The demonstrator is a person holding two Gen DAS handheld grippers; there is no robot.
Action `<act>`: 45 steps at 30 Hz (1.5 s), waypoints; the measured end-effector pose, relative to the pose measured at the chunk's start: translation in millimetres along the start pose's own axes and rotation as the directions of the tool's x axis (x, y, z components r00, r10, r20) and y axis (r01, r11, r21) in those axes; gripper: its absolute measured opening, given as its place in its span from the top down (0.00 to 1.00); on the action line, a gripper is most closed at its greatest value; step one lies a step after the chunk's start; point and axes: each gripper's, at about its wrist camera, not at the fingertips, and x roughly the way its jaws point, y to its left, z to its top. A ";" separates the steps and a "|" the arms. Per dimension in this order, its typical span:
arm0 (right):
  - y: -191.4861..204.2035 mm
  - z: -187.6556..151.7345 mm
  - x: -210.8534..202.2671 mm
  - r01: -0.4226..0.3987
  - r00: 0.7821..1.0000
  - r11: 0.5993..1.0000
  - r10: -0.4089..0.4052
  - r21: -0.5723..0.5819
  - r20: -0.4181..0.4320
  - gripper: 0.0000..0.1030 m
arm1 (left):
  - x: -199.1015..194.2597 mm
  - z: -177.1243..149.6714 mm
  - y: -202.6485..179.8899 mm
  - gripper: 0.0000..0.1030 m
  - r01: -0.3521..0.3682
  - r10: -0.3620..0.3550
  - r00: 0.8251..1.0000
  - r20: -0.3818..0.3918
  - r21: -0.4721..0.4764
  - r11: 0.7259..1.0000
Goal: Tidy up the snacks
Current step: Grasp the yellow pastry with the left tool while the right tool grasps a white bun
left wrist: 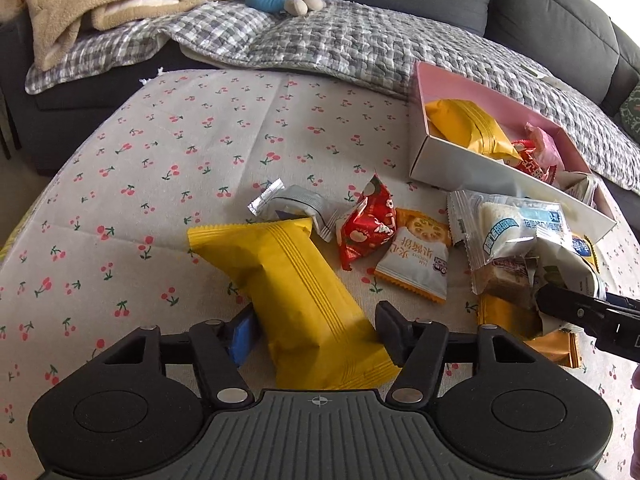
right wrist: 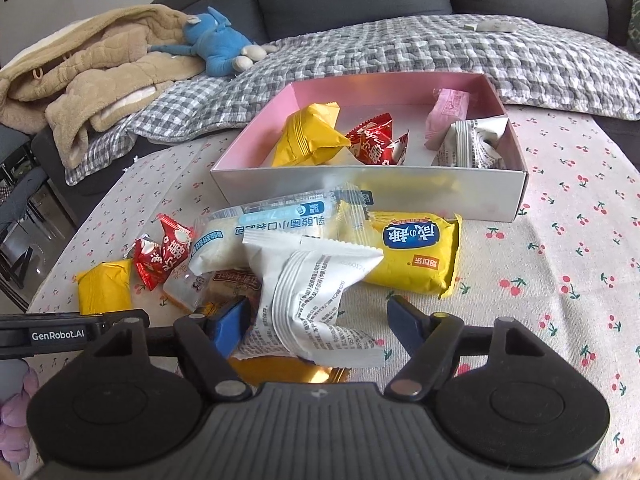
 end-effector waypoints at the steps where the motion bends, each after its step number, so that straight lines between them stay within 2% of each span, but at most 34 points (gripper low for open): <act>1: 0.9 0.1 -0.1 -0.002 1.000 1.000 0.002 -0.006 0.000 0.33 | -0.3 -0.3 -0.3 0.45 -0.004 0.004 1.000 0.003 0.002 1.000; 7: 6.4 0.7 0.0 -0.008 1.000 0.999 0.008 -0.042 -0.003 0.44 | -2.0 -0.9 -0.7 0.53 -0.024 0.024 1.000 0.012 0.003 1.000; 12: 9.0 3.5 -3.1 -0.013 1.000 0.997 0.014 -0.069 0.007 0.61 | -4.4 -1.2 0.8 0.55 -0.027 0.027 1.000 0.011 -0.006 1.000; 15: 10.5 4.9 -5.4 -0.016 1.000 0.996 0.017 -0.085 0.014 0.67 | -6.8 -2.1 -0.8 0.57 -0.027 0.027 0.999 0.017 0.004 1.000; 31: 18.5 9.5 -20.2 -0.025 0.999 0.994 0.030 -0.110 0.043 0.69 | -25.9 -1.3 -3.8 0.59 0.015 -0.017 0.997 0.069 0.018 1.000; 45: 16.2 21.9 -33.3 -0.048 0.995 0.996 0.054 -0.068 0.084 0.69 | -44.9 4.1 -8.0 0.60 0.067 -0.069 0.993 0.096 0.014 0.998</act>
